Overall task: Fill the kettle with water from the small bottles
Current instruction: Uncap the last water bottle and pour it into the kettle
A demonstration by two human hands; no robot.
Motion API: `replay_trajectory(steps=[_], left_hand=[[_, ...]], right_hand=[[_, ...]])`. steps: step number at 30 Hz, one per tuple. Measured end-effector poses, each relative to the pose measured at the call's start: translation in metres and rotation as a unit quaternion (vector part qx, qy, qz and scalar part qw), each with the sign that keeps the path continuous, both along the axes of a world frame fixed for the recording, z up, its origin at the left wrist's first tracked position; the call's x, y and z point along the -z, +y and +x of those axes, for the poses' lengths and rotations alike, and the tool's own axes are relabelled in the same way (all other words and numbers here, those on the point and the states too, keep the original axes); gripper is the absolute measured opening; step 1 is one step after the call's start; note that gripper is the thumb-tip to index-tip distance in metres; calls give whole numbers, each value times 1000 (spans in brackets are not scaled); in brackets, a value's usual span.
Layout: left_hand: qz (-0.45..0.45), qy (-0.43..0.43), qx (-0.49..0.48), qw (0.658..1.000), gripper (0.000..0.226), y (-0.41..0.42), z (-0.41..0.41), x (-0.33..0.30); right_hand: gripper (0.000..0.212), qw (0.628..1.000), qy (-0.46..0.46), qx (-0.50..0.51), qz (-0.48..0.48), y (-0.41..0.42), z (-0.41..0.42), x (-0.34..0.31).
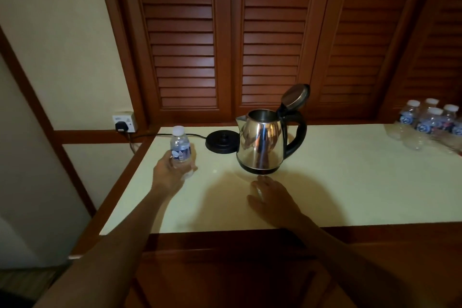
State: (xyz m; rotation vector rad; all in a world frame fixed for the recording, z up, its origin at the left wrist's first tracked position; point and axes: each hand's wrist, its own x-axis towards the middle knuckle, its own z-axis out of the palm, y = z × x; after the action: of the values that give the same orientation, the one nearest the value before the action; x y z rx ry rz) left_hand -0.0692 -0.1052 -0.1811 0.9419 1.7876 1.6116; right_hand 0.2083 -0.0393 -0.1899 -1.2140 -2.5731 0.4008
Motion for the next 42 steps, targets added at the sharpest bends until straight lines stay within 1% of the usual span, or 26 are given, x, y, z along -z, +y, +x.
replay_trajectory(steps=[2,5,6,9,11,13,14,17,18,19,21,24,26,29,31,34,42], left_hand=[[-3,34,33,999,45,-3,26,2],[4,50,93,994,50,-5,59,6],[0,57,102,993,51,-3,69,6],[-17,115,158,981,51,2,97,5],[-19,116,190,975,54,4,111,7],[-16,115,187,975,57,4,119,9],[-9,110,182,977,58,5,120,11],[1,121,167,978,57,3,121,16],[4,124,166,978,57,3,121,17],[5,124,165,978,57,2,121,18],[9,123,166,978,56,2,121,18],[12,117,164,979,53,3,120,18],[11,106,163,981,52,3,120,18],[6,82,163,983,50,5,118,18],[3,74,163,984,50,6,116,18],[-2,69,160,985,48,5,116,16],[-3,70,158,985,45,4,115,14]], right_hand=[[50,1000,-2,2,-6,2,0,3],[55,1000,0,12,-27,4,1,10],[55,999,17,23,-42,5,0,11],[44,984,134,78,-92,8,0,10],[34,966,210,104,-110,11,2,8],[24,950,265,112,-123,14,5,5],[24,940,290,113,-137,15,6,1],[36,903,374,112,-179,18,5,-25],[40,895,397,95,-177,19,3,-37],[41,896,408,70,-163,19,1,-50],[44,917,382,26,-112,17,-4,-75],[45,960,279,-18,-30,12,-13,-98],[40,972,229,-44,8,8,-20,-107],[33,979,183,-59,65,10,-29,-112],[31,984,155,-53,75,11,-31,-116],[28,990,118,-53,62,11,-32,-122],[14,985,83,-146,48,11,-23,-127]])
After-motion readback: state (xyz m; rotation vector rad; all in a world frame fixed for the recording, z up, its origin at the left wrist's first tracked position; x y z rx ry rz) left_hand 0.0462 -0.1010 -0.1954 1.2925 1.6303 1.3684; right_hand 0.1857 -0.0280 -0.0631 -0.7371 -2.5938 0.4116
